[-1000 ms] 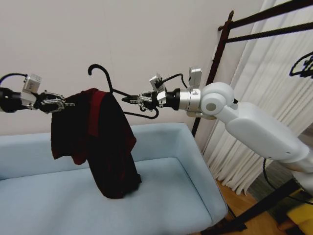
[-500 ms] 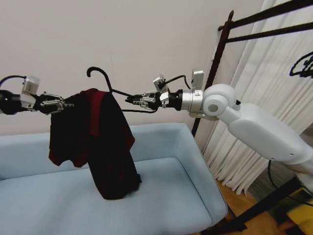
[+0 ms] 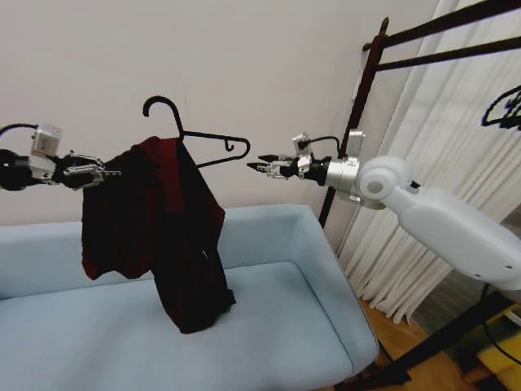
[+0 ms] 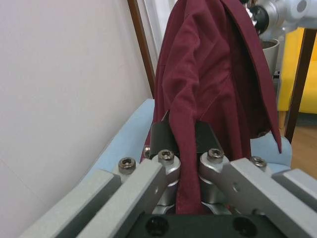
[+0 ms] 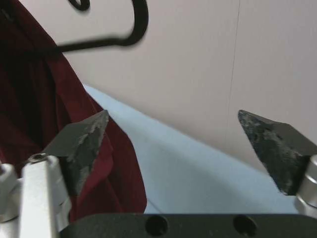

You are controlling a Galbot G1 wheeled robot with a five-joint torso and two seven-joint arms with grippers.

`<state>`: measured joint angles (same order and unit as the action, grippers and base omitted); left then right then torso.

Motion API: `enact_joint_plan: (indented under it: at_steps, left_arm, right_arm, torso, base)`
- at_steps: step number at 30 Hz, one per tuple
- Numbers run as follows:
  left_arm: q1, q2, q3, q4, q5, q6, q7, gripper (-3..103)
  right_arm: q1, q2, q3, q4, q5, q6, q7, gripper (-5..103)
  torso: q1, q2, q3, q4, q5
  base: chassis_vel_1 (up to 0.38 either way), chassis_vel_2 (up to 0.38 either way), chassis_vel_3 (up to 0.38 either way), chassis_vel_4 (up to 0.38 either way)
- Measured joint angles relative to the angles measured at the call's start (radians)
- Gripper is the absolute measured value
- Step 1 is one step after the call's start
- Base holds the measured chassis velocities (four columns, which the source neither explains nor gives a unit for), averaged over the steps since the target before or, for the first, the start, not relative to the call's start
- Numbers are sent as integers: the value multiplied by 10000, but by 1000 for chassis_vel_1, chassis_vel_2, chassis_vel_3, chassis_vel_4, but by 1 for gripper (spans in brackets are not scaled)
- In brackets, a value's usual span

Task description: Pick up the clothes from the sofa and hang them on the clothes hanger.

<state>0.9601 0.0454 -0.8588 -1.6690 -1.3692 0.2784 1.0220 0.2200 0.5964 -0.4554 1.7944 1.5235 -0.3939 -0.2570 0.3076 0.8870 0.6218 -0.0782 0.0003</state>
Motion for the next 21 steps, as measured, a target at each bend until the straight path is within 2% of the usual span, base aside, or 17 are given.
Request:
enact_joint_plan:
  at_steps: [2,3,5,6,7,9,11,12,16,21]
  left_arm:
    - [-9,3,-30,10,-31,-32,29,3]
    - [-9,3,-30,10,-31,-32,29,3]
    - [-16,8,-46,11,-60,-44,44,3]
    - [-20,10,-56,17,-71,-46,51,3]
    - [-20,10,-56,17,-71,-46,51,3]
    - [-26,16,-58,46,-80,-54,59,3]
    - [-39,28,-70,81,-90,-59,68,3]
    - [-39,28,-70,81,-90,-59,68,3]
    - [-73,36,-98,154,-110,-61,86,3]
    - [-79,29,-102,193,-110,-61,91,3]
  right_arm:
    - [-520,192,5,387,531,-1,765,95]
    - [-520,192,5,387,531,-1,765,95]
    - [-990,510,64,940,1219,123,1898,100]
    - [-1430,837,200,1385,1940,284,2823,100]
    - [-1430,837,200,1385,1940,284,2823,100]
    - [-1974,1244,392,1929,2979,542,3983,100]
    - [-2438,1542,523,2385,3794,787,4822,100]
    - [-2438,1542,523,2385,3794,787,4822,100]
    - [-3117,2072,769,2805,4870,1264,5783,100]
    - [-3384,2879,971,2694,5110,1602,6487,100]
  torso:
    - [0,0,0,1,-2]
    - [0,0,0,1,-2]
    - [1,0,0,5,-4]
    - [0,0,0,7,-5]
    - [0,0,0,7,-5]
    - [0,0,1,9,-6]
    - [0,0,0,6,-6]
    - [0,0,0,6,-6]
    - [0,0,-1,0,-5]
    - [0,0,0,4,-4]
  base:
    - [0,0,0,0]
    - [0,0,0,0]
    - [0,0,0,0]
    - [0,0,0,0]
    - [0,0,0,0]
    - [0,0,0,0]
    - [0,0,0,0]
    - [0,0,0,0]
    - [0,0,0,0]
    - [0,0,0,0]
